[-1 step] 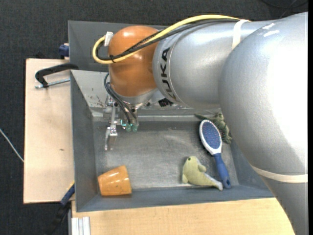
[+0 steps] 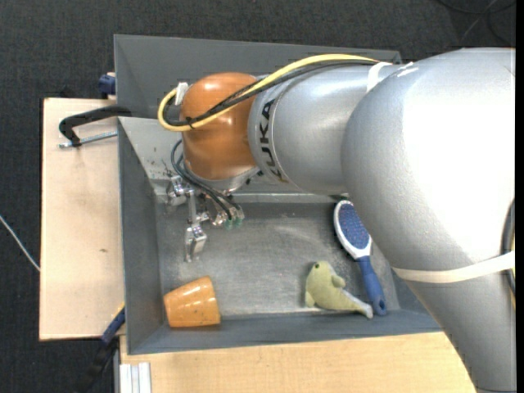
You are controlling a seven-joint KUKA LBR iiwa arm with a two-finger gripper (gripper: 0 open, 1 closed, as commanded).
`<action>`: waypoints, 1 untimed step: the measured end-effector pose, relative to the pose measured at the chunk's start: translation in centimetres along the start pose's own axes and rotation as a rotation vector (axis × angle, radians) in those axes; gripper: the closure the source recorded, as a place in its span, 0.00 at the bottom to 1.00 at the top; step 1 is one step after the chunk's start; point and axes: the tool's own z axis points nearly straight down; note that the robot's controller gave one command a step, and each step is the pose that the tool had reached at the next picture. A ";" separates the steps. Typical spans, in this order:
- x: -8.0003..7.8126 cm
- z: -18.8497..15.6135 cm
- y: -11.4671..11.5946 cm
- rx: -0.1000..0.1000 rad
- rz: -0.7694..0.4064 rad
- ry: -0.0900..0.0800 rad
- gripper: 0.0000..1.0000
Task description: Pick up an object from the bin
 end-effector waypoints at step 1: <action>1.4 -0.6 -3.0 0.000 0.158 0.001 0.00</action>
Offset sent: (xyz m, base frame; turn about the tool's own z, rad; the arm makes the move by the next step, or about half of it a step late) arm -0.0050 -0.0340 0.0050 0.1574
